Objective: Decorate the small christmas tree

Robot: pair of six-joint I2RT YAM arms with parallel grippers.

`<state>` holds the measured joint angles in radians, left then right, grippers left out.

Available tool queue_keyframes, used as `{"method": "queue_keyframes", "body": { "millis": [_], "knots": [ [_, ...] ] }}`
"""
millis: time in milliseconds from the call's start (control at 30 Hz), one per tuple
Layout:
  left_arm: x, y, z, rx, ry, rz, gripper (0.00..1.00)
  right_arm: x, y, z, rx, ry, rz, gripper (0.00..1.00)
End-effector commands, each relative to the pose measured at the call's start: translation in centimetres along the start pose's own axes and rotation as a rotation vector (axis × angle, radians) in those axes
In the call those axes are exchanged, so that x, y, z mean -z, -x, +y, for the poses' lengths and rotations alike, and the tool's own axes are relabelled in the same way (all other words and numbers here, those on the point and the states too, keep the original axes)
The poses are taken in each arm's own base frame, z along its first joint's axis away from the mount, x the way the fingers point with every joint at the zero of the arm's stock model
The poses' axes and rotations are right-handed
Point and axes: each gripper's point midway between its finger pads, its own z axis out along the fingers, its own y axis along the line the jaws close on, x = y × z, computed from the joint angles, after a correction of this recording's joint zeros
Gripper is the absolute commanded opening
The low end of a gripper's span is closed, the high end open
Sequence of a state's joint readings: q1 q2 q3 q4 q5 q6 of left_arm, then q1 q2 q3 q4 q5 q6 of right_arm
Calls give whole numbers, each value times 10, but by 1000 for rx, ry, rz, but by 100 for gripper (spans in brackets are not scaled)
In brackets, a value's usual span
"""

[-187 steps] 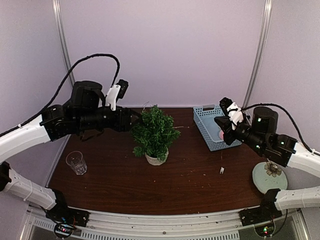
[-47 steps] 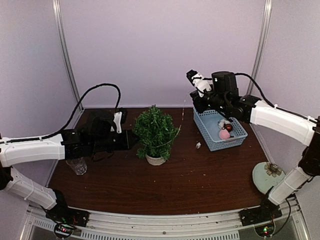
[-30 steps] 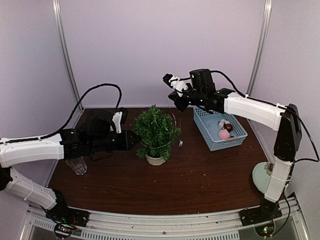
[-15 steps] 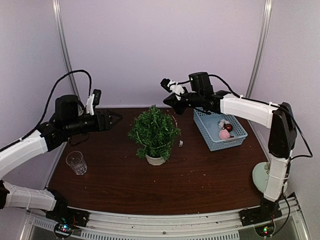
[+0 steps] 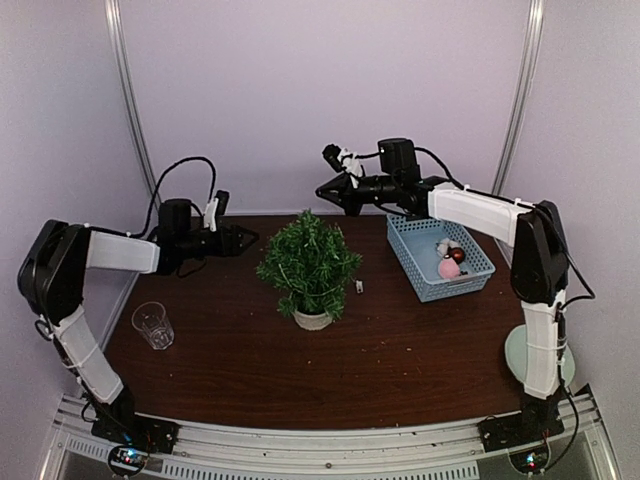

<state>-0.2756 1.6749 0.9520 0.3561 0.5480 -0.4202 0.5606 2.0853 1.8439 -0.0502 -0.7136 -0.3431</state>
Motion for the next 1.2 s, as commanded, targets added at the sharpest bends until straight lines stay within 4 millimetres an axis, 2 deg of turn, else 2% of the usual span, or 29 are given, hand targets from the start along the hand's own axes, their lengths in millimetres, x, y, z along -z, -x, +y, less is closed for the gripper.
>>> {"method": "queue_keyframes", "body": {
  "millis": [0,200,400,500,700,800,867,1167],
  "knots": [
    [-27,24,-29,-186,-291,-145,75,-5,24,11,-9,99,-94,0],
    [-74,18,-30,-151,-496,-178,75,-13,27,15,-14,133,-121,0],
    [-113,-3,-61,-210,-580,-115,75,-19,28,17,-24,148,-135,0],
    [-124,-11,-72,-236,-601,-112,76,-23,25,18,-32,156,-134,0],
    [-136,-13,-102,-261,-714,-134,76,-28,23,24,-35,173,-132,0],
    [-138,-12,-108,-255,-742,-152,73,-28,24,24,-35,174,-135,0],
    [-137,-10,-109,-250,-752,-173,65,-29,22,24,-37,175,-133,0],
    [-129,-5,-113,-257,-763,-218,10,-29,18,25,-48,172,-130,0]
  ]
}}
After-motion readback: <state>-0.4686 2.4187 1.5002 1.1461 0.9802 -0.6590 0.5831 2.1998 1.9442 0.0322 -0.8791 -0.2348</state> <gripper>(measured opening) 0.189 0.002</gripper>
